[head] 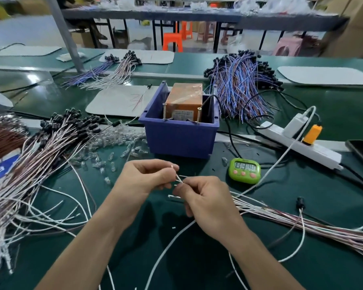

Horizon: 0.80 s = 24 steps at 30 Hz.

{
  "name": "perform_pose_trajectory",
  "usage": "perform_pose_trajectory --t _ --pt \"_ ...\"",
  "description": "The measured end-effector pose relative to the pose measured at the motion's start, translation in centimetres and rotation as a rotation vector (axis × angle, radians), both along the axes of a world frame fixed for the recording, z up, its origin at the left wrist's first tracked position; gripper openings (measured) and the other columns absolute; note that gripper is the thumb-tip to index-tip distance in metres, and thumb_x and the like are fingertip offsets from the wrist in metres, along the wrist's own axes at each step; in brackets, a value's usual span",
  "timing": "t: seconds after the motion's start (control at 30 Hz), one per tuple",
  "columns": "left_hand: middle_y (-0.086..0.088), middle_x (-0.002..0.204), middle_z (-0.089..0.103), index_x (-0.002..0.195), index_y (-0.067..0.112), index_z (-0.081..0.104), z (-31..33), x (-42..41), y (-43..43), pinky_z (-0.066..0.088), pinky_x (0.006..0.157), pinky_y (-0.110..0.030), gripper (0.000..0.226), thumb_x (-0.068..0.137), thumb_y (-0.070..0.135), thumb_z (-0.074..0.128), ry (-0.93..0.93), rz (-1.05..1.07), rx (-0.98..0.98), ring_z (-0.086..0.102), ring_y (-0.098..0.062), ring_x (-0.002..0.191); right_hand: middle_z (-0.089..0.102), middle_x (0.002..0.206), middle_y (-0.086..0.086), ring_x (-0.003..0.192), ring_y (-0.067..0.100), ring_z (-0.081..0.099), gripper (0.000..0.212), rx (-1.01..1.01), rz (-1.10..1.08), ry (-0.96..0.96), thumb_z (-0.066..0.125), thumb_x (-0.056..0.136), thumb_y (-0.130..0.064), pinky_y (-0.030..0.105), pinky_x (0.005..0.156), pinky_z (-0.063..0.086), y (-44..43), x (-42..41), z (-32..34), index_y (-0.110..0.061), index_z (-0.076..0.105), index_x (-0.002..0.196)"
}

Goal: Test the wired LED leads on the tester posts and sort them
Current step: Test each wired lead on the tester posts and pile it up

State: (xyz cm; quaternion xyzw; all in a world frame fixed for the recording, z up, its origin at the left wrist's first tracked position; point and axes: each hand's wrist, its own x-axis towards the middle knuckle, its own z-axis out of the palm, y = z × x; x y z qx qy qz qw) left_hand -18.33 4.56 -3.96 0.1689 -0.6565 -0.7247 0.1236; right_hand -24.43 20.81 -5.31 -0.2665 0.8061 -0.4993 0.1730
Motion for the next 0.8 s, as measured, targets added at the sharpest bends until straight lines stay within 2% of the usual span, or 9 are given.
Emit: perform_pose_trajectory --t 0.07,0.13,0.23,0.4,0.47,0.53,0.63,0.73,0.8 --pt "-0.005 0.076 0.076 0.077 0.019 0.083 -0.2 -0.2 0.3 0.055 0.064 -0.019 0.011 0.077 0.007 0.081 -0.012 0.036 -0.043 0.061 -0.009 0.061 0.061 0.060 0.011 0.056 0.025 0.055 0.032 0.000 0.006 0.019 0.059 0.093 -0.038 0.040 0.056 0.045 0.1 0.1 0.0 -0.015 0.070 0.074" --pt "-0.006 0.073 0.074 0.076 0.017 0.083 -0.3 -0.3 0.4 0.055 0.064 -0.019 0.009 0.076 0.009 0.080 -0.038 0.050 0.008 0.062 -0.011 0.062 0.059 0.060 0.013 0.057 0.027 0.054 0.031 -0.020 0.005 0.024 0.059 0.091 -0.039 0.042 0.058 0.044 0.3 0.1 0.1 -0.015 0.071 0.074" --pt "-0.007 0.070 0.071 0.074 0.014 0.082 -0.3 -0.2 0.6 0.055 0.063 -0.020 0.010 0.067 0.019 0.076 -0.065 0.029 0.171 0.064 -0.012 0.062 0.056 0.057 0.012 0.049 0.018 0.046 0.030 -0.043 -0.005 0.048 0.061 0.092 -0.034 0.040 0.054 0.042 0.4 0.1 0.0 -0.014 0.069 0.071" --pt "-0.004 0.067 0.067 0.068 0.013 0.079 -0.4 -0.3 1.2 0.051 0.057 -0.016 0.009 0.069 0.016 0.071 -0.031 0.030 0.260 0.061 -0.009 0.059 0.045 0.049 0.002 0.047 0.007 0.037 0.036 -0.078 -0.025 0.127 0.064 0.094 -0.027 0.029 0.048 0.033 0.5 0.3 -0.2 -0.014 0.058 0.060" --pt "-0.003 0.068 0.067 0.069 0.015 0.080 -0.5 -0.3 1.5 0.052 0.057 -0.016 0.004 0.070 0.016 0.076 -0.001 0.014 0.282 0.060 -0.008 0.059 0.047 0.051 0.006 0.047 0.008 0.036 0.036 -0.115 -0.019 0.127 0.064 0.094 -0.028 0.034 0.048 0.034 0.6 0.4 -0.1 -0.012 0.057 0.062" --pt "-0.004 0.070 0.067 0.076 0.016 0.080 -0.8 -0.2 1.6 0.054 0.063 -0.018 0.008 0.069 0.012 0.083 0.026 -0.024 0.277 0.060 -0.010 0.061 0.049 0.053 0.010 0.048 0.014 0.038 0.038 -0.158 -0.019 0.112 0.063 0.094 -0.032 0.040 0.050 0.036 0.7 0.4 -0.1 -0.013 0.057 0.062" --pt "-0.004 0.077 0.071 0.081 0.015 0.082 -0.9 0.1 2.0 0.057 0.071 -0.023 0.017 0.066 0.007 0.086 0.047 -0.068 0.221 0.066 -0.015 0.069 0.054 0.053 0.009 0.048 0.018 0.044 0.040 -0.165 -0.008 0.088 0.063 0.095 -0.039 0.038 0.049 0.038 0.9 0.3 0.0 -0.018 0.061 0.061" --pt "-0.001 0.082 0.074 0.075 0.015 0.081 -0.7 0.1 2.1 0.057 0.071 -0.021 0.021 0.058 0.021 0.092 0.042 -0.043 0.203 0.069 -0.014 0.073 0.063 0.055 -0.001 0.048 0.008 0.053 0.034 -0.159 0.016 0.039 0.061 0.095 -0.043 0.029 0.049 0.044 1.4 0.0 0.5 -0.022 0.070 0.070" --pt "-0.004 0.090 0.079 0.079 0.016 0.080 -0.6 0.0 2.1 0.055 0.067 -0.016 0.024 0.063 0.033 0.085 -0.008 -0.003 0.187 0.072 -0.010 0.075 0.070 0.066 -0.003 0.057 0.012 0.064 0.023 -0.221 -0.053 0.052 0.060 0.090 -0.045 0.032 0.056 0.053 2.2 -0.9 1.2 -0.031 0.075 0.080"
